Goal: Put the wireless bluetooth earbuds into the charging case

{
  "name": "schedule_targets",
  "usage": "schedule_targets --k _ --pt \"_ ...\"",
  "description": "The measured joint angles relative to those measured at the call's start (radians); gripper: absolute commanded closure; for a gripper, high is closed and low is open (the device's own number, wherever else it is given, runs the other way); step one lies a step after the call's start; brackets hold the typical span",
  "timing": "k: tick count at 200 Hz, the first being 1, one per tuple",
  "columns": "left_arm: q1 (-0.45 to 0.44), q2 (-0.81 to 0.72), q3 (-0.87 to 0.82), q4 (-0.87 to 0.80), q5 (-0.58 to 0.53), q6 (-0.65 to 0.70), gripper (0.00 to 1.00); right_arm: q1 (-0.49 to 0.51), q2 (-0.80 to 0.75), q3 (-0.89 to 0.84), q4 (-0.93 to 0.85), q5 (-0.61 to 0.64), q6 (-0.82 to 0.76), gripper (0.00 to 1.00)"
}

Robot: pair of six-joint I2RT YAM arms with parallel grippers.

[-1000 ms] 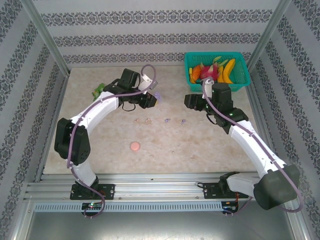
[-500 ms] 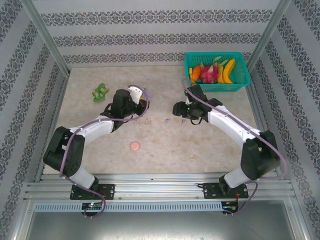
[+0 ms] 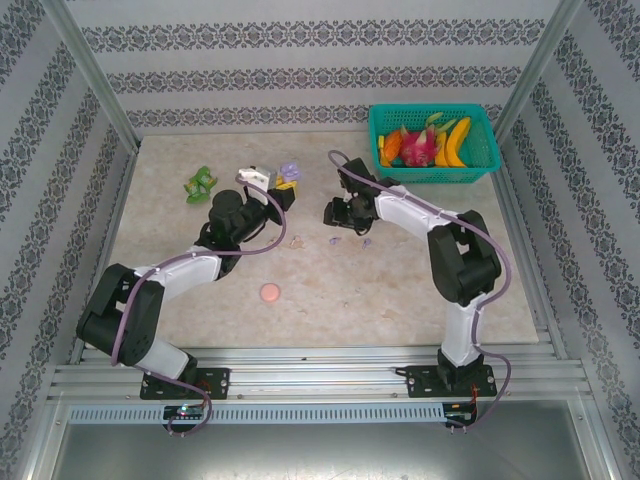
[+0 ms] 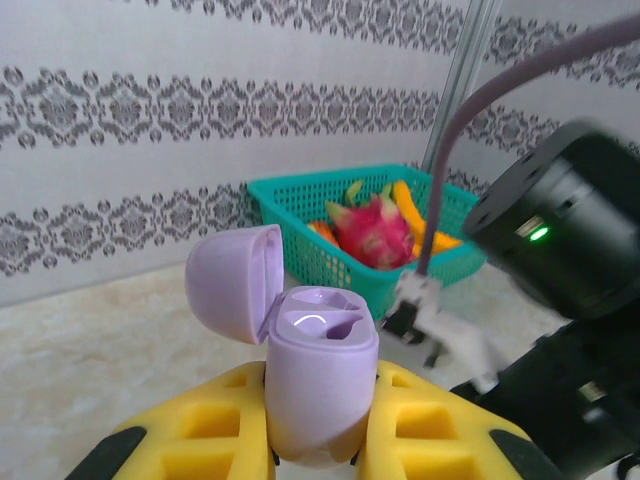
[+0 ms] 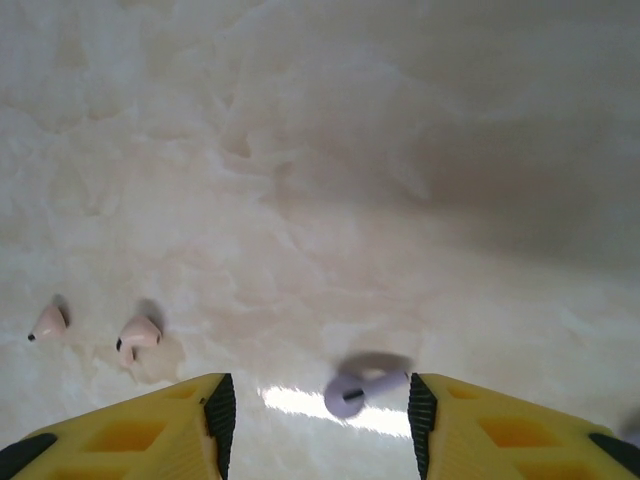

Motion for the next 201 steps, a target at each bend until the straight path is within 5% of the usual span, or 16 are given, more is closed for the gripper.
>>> schedule_targets --k 84,201 --pt "0.006 -0.005 -0.007 0.026 -0.037 -0.036 1.0 0.0 0.13 0.074 0.01 -0.046 -0.022 0.53" --pt "0.007 -0.006 -0.007 0.028 -0.04 -0.055 1.0 0.024 0.099 -0.031 0.08 -0.063 -0.023 0.55"
